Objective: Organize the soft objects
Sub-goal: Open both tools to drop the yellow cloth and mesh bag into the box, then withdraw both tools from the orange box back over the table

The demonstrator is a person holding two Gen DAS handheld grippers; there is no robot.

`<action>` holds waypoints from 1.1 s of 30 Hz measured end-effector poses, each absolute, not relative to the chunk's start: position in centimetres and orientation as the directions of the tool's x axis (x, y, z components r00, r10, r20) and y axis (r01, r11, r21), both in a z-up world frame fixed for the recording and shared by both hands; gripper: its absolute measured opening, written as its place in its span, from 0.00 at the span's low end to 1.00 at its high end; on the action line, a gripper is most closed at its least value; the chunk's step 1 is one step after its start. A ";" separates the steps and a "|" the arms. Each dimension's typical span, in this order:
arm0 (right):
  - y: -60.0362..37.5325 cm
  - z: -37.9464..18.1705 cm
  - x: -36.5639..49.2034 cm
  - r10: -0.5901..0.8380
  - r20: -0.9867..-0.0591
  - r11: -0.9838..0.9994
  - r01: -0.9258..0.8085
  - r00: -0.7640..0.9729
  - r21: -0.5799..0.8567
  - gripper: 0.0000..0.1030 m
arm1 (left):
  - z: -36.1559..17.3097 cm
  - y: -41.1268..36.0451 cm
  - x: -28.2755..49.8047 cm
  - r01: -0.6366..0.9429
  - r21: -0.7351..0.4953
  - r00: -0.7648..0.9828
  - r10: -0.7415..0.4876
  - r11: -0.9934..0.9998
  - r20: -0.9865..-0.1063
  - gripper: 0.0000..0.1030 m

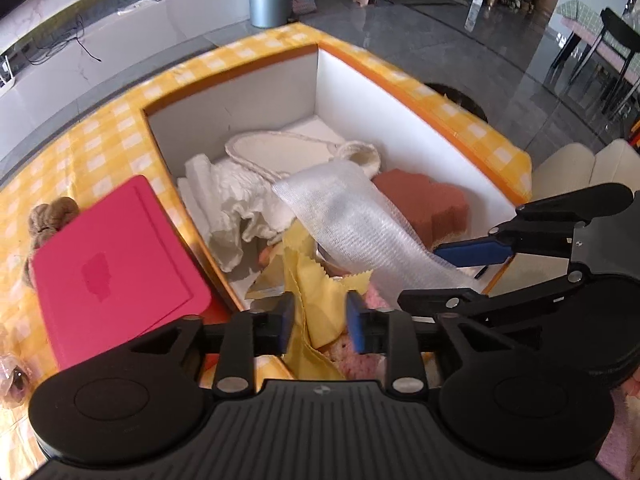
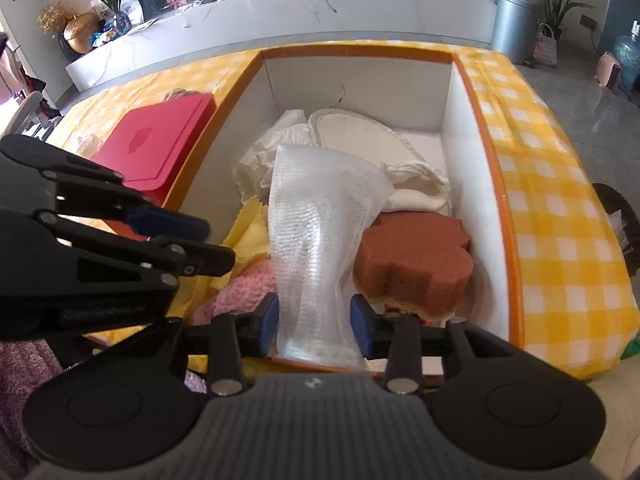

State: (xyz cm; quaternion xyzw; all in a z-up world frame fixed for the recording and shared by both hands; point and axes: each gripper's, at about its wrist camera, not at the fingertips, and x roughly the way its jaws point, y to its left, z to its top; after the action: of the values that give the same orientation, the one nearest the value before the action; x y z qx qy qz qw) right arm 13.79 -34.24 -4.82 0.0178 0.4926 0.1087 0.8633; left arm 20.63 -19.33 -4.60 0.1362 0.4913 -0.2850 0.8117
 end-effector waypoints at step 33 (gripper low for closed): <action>-27.7 -2.3 1.4 0.064 -0.601 0.961 0.112 0.797 0.252 0.79 | 0.3 -1.2 10.3 0.272 -0.145 0.717 -0.301 0.951 -0.628 0.55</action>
State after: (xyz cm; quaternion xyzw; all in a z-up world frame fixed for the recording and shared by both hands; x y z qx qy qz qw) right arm 1.35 -27.66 -2.30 0.1385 0.3187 -0.0129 0.9376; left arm 10.25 -1.22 0.34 -0.0211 0.3425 -0.1548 0.9264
